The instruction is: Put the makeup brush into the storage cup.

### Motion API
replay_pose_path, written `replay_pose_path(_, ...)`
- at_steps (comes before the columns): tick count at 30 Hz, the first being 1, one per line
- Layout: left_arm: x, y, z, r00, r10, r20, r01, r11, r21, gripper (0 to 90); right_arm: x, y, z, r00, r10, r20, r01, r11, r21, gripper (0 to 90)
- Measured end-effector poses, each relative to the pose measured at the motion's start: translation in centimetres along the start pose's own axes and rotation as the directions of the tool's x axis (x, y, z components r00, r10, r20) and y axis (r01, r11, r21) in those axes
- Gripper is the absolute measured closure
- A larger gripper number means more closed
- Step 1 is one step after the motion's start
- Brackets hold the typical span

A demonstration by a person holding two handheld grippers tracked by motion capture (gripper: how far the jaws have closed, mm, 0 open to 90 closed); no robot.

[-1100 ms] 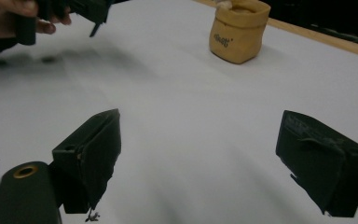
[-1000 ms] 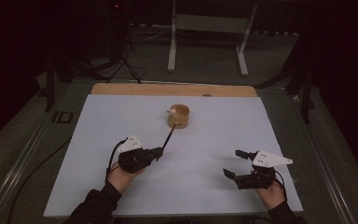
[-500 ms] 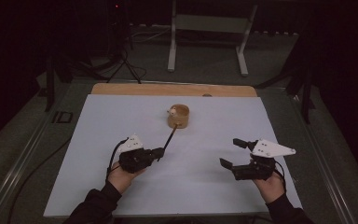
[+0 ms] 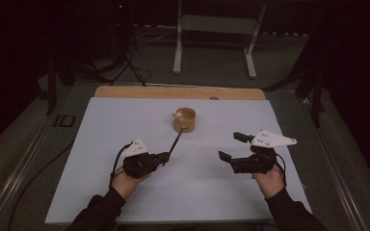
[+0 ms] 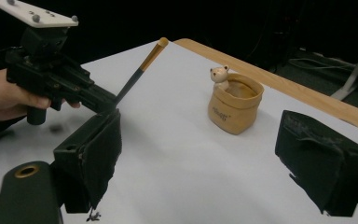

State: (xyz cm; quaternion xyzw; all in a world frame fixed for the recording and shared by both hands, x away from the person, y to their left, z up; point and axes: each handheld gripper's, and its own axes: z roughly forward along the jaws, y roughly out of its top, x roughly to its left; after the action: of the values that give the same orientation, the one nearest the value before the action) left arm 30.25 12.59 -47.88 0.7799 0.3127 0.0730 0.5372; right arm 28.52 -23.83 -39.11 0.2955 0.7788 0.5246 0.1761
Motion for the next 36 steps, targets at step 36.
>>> replay_pose_path(36,-0.1,0.0,0.2,0.9999,0.000,0.014,0.000,1.0000,0.001,85.9,2.3,2.3,8.4,0.9335,0.339,-0.116,-0.340,0.940,0.018,15.2)
